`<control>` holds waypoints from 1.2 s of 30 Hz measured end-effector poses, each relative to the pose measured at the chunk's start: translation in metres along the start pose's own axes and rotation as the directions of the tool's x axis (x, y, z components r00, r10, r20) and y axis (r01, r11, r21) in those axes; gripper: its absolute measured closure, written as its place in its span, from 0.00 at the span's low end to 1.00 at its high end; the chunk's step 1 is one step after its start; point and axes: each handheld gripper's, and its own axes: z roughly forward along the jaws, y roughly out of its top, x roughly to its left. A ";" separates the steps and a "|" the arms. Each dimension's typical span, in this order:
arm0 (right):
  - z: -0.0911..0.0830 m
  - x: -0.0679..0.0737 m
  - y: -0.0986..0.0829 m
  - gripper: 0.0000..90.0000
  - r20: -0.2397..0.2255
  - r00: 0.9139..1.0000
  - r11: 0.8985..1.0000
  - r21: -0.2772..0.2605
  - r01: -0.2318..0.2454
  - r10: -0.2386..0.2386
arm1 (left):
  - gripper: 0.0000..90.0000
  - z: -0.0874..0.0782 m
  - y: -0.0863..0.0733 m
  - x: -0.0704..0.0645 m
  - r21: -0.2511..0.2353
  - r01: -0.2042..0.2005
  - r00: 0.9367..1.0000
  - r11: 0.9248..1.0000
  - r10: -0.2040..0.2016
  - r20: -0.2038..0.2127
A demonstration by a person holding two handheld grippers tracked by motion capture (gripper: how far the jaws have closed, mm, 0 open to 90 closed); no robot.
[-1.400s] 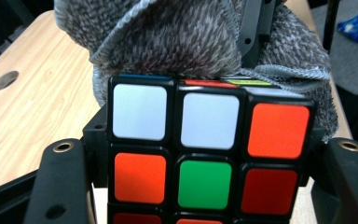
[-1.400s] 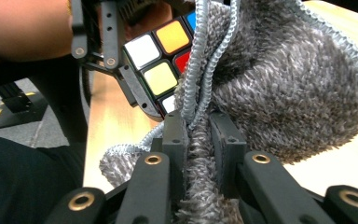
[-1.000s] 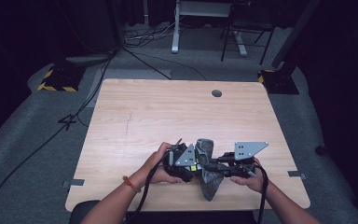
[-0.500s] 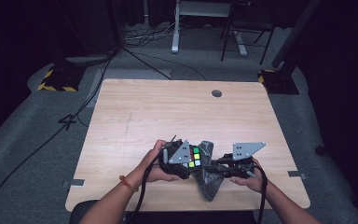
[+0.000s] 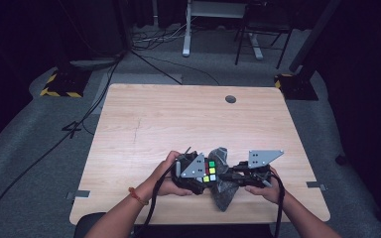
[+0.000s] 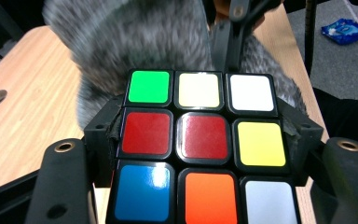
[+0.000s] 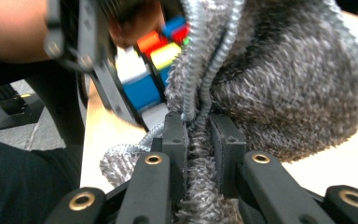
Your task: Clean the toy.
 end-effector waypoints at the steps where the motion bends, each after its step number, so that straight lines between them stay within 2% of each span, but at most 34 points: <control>1: 0.001 0.000 0.000 0.87 -0.006 1.000 1.000 0.012 0.004 -0.004 | 0.37 -0.001 0.000 0.001 -0.001 0.001 1.000 1.000 -0.001 -0.003; 5: 0.003 0.002 -0.001 0.87 -0.036 0.999 0.999 0.039 0.014 -0.013 | 0.37 -0.007 -0.002 0.007 -0.027 0.026 1.000 0.999 -0.026 -0.012; 7: 0.002 0.004 0.001 0.87 -0.057 0.998 1.000 0.026 0.013 -0.011 | 0.37 -0.007 -0.004 0.008 -0.011 0.020 0.999 1.000 -0.020 -0.029; 9: -0.002 0.008 0.006 0.87 -0.069 0.997 0.999 0.000 0.034 -0.034 | 0.37 -0.004 -0.005 0.007 0.012 0.014 1.000 1.000 -0.013 -0.022; 12: -0.005 0.012 0.012 0.87 -0.050 0.998 0.999 -0.023 0.048 -0.049 | 0.37 0.003 -0.004 0.002 0.032 -0.008 1.000 0.999 0.008 -0.003; 14: -0.007 0.010 0.012 0.87 -0.036 0.998 0.998 -0.041 0.043 -0.045 | 0.37 0.006 -0.002 -0.001 0.032 -0.007 1.000 0.999 0.006 0.005; 15: -0.008 0.009 0.011 0.87 -0.018 0.999 0.998 -0.038 0.042 -0.043 | 0.37 0.005 -0.001 -0.001 0.023 -0.015 1.000 1.000 0.015 0.011; 17: -0.008 0.006 0.008 0.87 0.025 0.999 0.999 -0.015 0.032 -0.031 | 0.37 0.003 0.001 -0.003 -0.005 -0.003 1.000 1.000 0.003 0.030; 18: -0.006 0.003 0.006 0.87 0.026 0.999 1.000 -0.004 0.023 -0.023 | 0.37 0.002 0.003 -0.004 -0.006 -0.007 1.000 1.000 0.007 0.023; 19: -0.005 0.001 0.004 0.87 0.023 1.000 1.000 0.004 0.012 -0.012 | 0.37 0.001 0.004 -0.004 -0.006 -0.015 1.000 1.000 0.015 0.014; 22: -0.001 0.000 0.000 0.87 0.010 1.000 0.999 0.034 0.012 -0.012 | 0.37 -0.004 0.003 0.000 -0.026 -0.001 1.000 1.000 0.001 0.005; 25: 0.001 0.001 -0.001 0.87 -0.032 0.999 0.999 0.049 0.014 -0.012 | 0.37 -0.009 0.001 0.005 -0.046 0.026 1.000 0.999 -0.027 -0.009; 28: 0.000 0.003 0.001 0.87 -0.062 0.998 0.999 0.029 0.020 -0.018 | 0.37 -0.008 -0.002 0.008 -0.003 0.017 0.999 1.000 -0.017 -0.048; 29: -0.001 0.005 0.003 0.87 -0.073 0.997 0.999 0.019 0.030 -0.028 | 0.37 -0.006 -0.004 0.009 0.008 0.024 0.999 1.000 -0.024 -0.045; 32: -0.002 0.013 0.009 0.87 -0.064 0.996 0.998 -0.003 0.061 -0.061 | 0.37 0.002 -0.008 0.007 0.049 0.010 1.000 0.999 -0.009 -0.010; 36: -0.008 0.015 0.013 0.87 -0.038 0.997 0.996 -0.059 0.062 -0.064 | 0.37 0.008 -0.004 -0.002 0.045 -0.013 1.000 0.999 0.012 0.023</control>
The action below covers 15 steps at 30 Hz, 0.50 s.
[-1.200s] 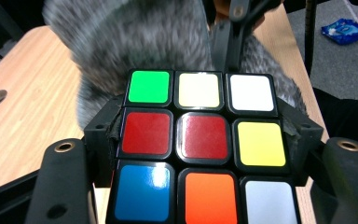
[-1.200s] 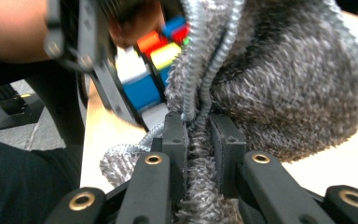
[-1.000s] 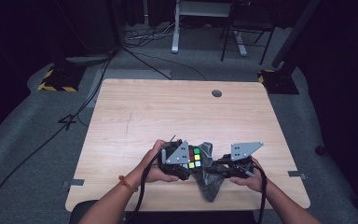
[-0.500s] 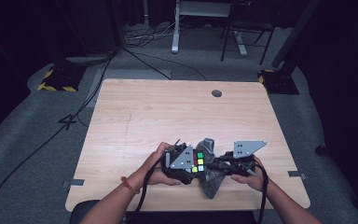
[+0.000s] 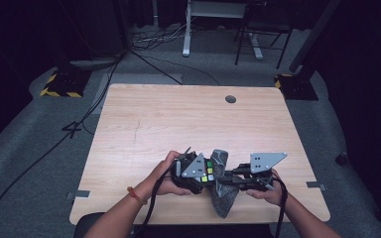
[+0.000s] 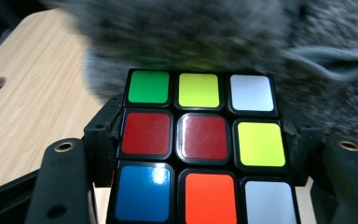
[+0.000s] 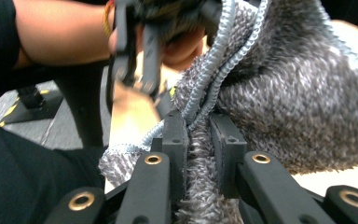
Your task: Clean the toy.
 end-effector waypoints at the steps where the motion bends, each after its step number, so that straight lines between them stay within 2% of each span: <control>1: -0.001 -0.001 0.000 0.87 0.013 1.000 1.000 0.000 -0.001 0.001 | 0.37 0.000 0.001 -0.001 -0.003 -0.008 1.000 1.000 0.008 -0.007; 4: -0.002 -0.005 -0.004 0.87 0.043 0.999 1.000 0.015 -0.019 0.018 | 0.37 -0.005 0.004 -0.001 -0.053 0.009 1.000 0.999 -0.009 0.008; 6: 0.000 -0.009 -0.008 0.87 0.068 0.997 0.998 0.050 -0.028 0.025 | 0.37 -0.011 0.006 0.000 -0.090 0.022 1.000 0.996 -0.021 0.005; 9: 0.003 -0.016 -0.015 0.87 0.058 0.996 0.996 0.064 -0.068 0.065 | 0.37 -0.015 0.006 0.002 -0.120 0.028 1.000 0.992 -0.029 -0.007; 11: 0.004 -0.019 -0.017 0.87 0.034 0.996 0.995 0.051 -0.090 0.088 | 0.37 -0.015 0.005 0.002 -0.124 0.036 0.999 0.992 -0.037 -0.006; 15: 0.001 -0.014 -0.013 0.87 0.004 0.997 0.997 0.012 -0.078 0.078 | 0.37 -0.009 0.003 0.002 -0.093 0.032 0.999 0.995 -0.033 -0.005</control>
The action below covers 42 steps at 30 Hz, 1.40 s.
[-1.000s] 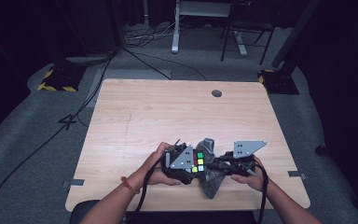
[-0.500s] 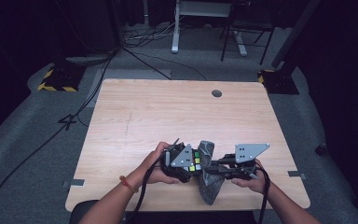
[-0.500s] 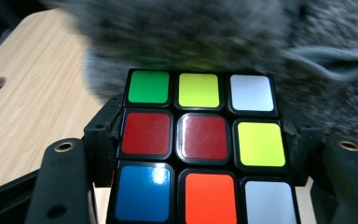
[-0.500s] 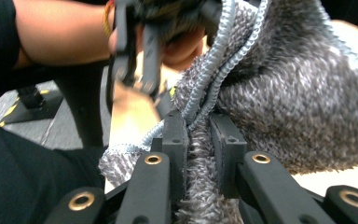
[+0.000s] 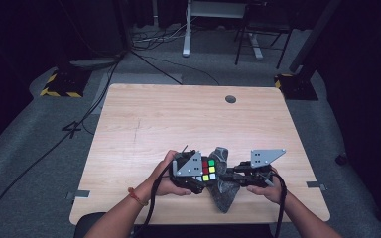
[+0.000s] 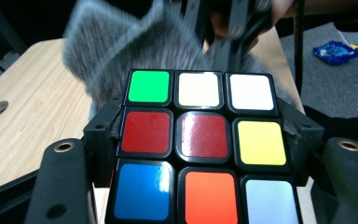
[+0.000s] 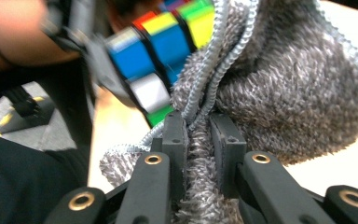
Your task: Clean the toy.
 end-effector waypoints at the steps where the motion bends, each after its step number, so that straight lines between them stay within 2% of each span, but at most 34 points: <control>1: 0.000 0.002 0.001 0.87 0.005 1.000 1.000 -0.002 0.010 -0.010 | 0.37 0.002 0.000 -0.001 0.020 -0.007 1.000 1.000 0.007 -0.007; 2: -0.001 0.003 0.003 0.87 0.007 1.000 1.000 -0.002 0.020 -0.020 | 0.37 0.002 0.000 -0.001 0.020 -0.007 1.000 1.000 0.007 -0.007; 6: -0.001 0.007 0.005 0.87 0.017 0.999 0.999 -0.005 0.033 -0.033 | 0.36 0.010 0.001 -0.002 0.072 -0.025 0.999 0.997 0.027 -0.025; 10: 0.000 0.010 0.007 0.87 0.016 0.999 0.999 -0.003 0.048 -0.048 | 0.36 0.017 0.000 -0.004 0.107 -0.032 0.999 0.994 0.034 -0.021; 15: 0.004 0.014 0.010 0.87 0.006 0.998 0.998 -0.002 0.064 -0.064 | 0.37 0.028 -0.001 -0.008 0.177 -0.063 0.997 0.982 0.069 -0.026; 16: 0.004 0.014 0.010 0.87 0.011 0.997 0.998 0.005 0.070 -0.070 | 0.37 0.029 -0.002 -0.009 0.189 -0.069 0.996 0.980 0.077 -0.037; 17: 0.005 0.015 0.010 0.87 0.022 0.997 0.997 0.018 0.078 -0.078 | 0.37 0.029 -0.002 -0.008 0.187 -0.070 0.996 0.980 0.079 -0.040; 20: 0.002 0.010 0.008 0.87 0.047 0.996 0.997 0.036 0.069 -0.070 | 0.37 0.022 -0.002 -0.005 0.151 -0.054 0.997 0.987 0.061 -0.042; 24: -0.001 -0.003 -0.002 0.87 0.092 0.995 0.997 0.075 0.031 -0.038 | 0.37 0.005 0.002 -0.001 0.062 -0.041 0.998 0.997 0.044 -0.045; 26: -0.002 -0.011 -0.008 0.87 0.084 0.996 0.996 0.084 -0.011 0.004 | 0.37 -0.001 0.003 -0.001 0.027 -0.033 0.998 0.999 0.034 -0.049; 27: -0.001 -0.014 -0.010 0.87 0.085 0.996 0.996 0.093 -0.017 0.009 | 0.37 -0.003 0.003 0.000 0.020 -0.036 0.998 0.999 0.036 -0.047; 31: 0.004 -0.014 -0.012 0.87 0.046 0.999 0.995 0.096 -0.023 0.019 | 0.37 -0.005 0.003 0.000 0.000 -0.033 0.999 0.999 0.033 -0.040; 35: 0.003 -0.010 -0.010 0.87 -0.006 1.000 0.998 0.058 -0.009 0.010 | 0.36 -0.004 0.002 0.000 -0.016 -0.022 1.000 1.000 0.022 -0.015; 37: 0.000 -0.010 -0.010 0.87 -0.029 0.999 0.999 0.033 -0.022 0.023 | 0.36 -0.006 0.001 0.002 -0.030 -0.013 1.000 0.999 0.013 -0.005; 40: -0.004 -0.011 -0.010 0.87 -0.056 0.998 0.999 -0.015 -0.043 0.042 | 0.36 -0.006 0.000 0.002 -0.022 -0.005 1.000 1.000 0.005 -0.007; 42: -0.007 -0.011 -0.008 0.87 -0.065 0.997 0.998 -0.043 -0.037 0.034 | 0.36 -0.003 -0.001 0.002 0.004 -0.006 1.000 1.000 0.006 -0.005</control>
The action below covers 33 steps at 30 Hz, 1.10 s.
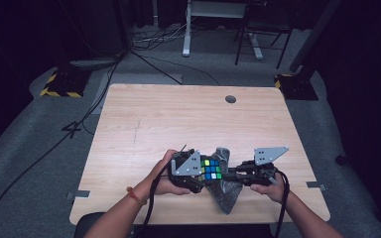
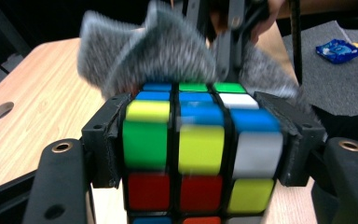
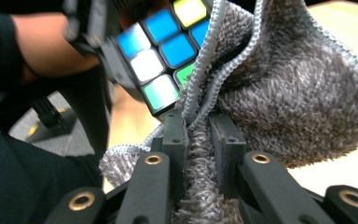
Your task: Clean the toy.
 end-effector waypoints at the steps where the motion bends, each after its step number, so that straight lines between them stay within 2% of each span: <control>1: -0.001 0.001 0.001 0.87 -0.007 1.000 1.000 -0.010 0.001 -0.001 | 0.36 0.003 -0.001 0.000 0.016 -0.007 1.000 1.000 0.007 0.002; 2: -0.002 0.002 0.003 0.87 -0.015 1.000 1.000 -0.023 0.001 -0.001 | 0.36 0.005 -0.001 -0.002 0.028 -0.004 1.000 1.000 0.004 0.003; 3: -0.002 0.003 0.004 0.87 -0.016 1.000 1.000 -0.024 0.005 -0.006 | 0.36 0.008 -0.001 -0.003 0.042 -0.018 1.000 0.999 0.019 -0.011; 4: -0.002 0.005 0.005 0.87 0.000 1.000 1.000 -0.011 0.019 -0.019 | 0.36 0.009 0.000 -0.003 0.052 -0.022 1.000 0.998 0.023 -0.016; 7: -0.003 0.004 0.004 0.87 0.001 1.000 1.000 -0.024 0.011 -0.011 | 0.37 0.013 0.000 -0.003 0.066 -0.011 1.000 0.998 0.012 -0.015; 10: -0.003 0.005 0.006 0.87 0.010 1.000 0.999 -0.027 0.020 -0.020 | 0.37 0.015 0.000 -0.004 0.076 -0.016 1.000 0.997 0.018 -0.021; 14: -0.002 0.002 0.004 0.87 0.057 0.998 1.000 0.023 0.014 -0.015 | 0.37 0.010 0.001 0.000 0.048 0.003 1.000 0.999 -0.002 -0.030; 16: 0.000 -0.002 0.000 0.87 0.061 0.998 0.998 0.055 -0.006 0.003 | 0.37 0.005 0.002 0.002 0.028 0.010 0.999 1.000 -0.009 -0.032; 18: 0.003 -0.004 -0.004 0.87 0.064 0.998 0.996 0.085 -0.018 0.012 | 0.38 0.002 0.003 0.004 0.031 0.005 0.999 1.000 -0.003 -0.043; 19: 0.004 -0.005 -0.005 0.87 0.060 0.998 0.996 0.091 -0.019 0.013 | 0.38 0.001 0.002 0.004 0.024 0.015 0.999 1.000 -0.014 -0.037; 22: 0.002 0.000 -0.001 0.87 0.053 0.998 0.998 0.061 0.017 -0.020 | 0.38 0.002 0.000 0.006 0.035 0.006 0.999 0.999 -0.005 -0.033; 24: -0.005 0.009 0.010 0.87 0.033 0.998 0.999 0.002 0.050 -0.050 | 0.38 0.005 0.000 0.004 0.034 0.008 1.000 0.999 -0.008 -0.011; 26: -0.006 0.014 0.015 0.87 0.047 0.997 0.998 -0.005 0.068 -0.068 | 0.38 0.009 0.003 0.000 0.042 -0.008 1.000 0.999 0.007 0.008; 27: -0.006 0.015 0.015 0.87 0.053 0.996 0.998 -0.009 0.067 -0.067 | 0.38 0.011 0.004 -0.003 0.051 -0.020 1.000 0.998 0.020 0.003; 30: -0.006 0.009 0.011 0.87 0.071 0.997 0.999 -0.010 0.039 -0.038 | 0.38 0.011 0.004 -0.003 0.055 -0.023 1.000 0.998 0.023 0.009; 33: -0.005 0.002 0.006 0.87 0.092 0.996 1.000 0.020 0.005 -0.007 | 0.38 0.006 0.004 0.000 0.022 0.000 1.000 1.000 0.000 0.011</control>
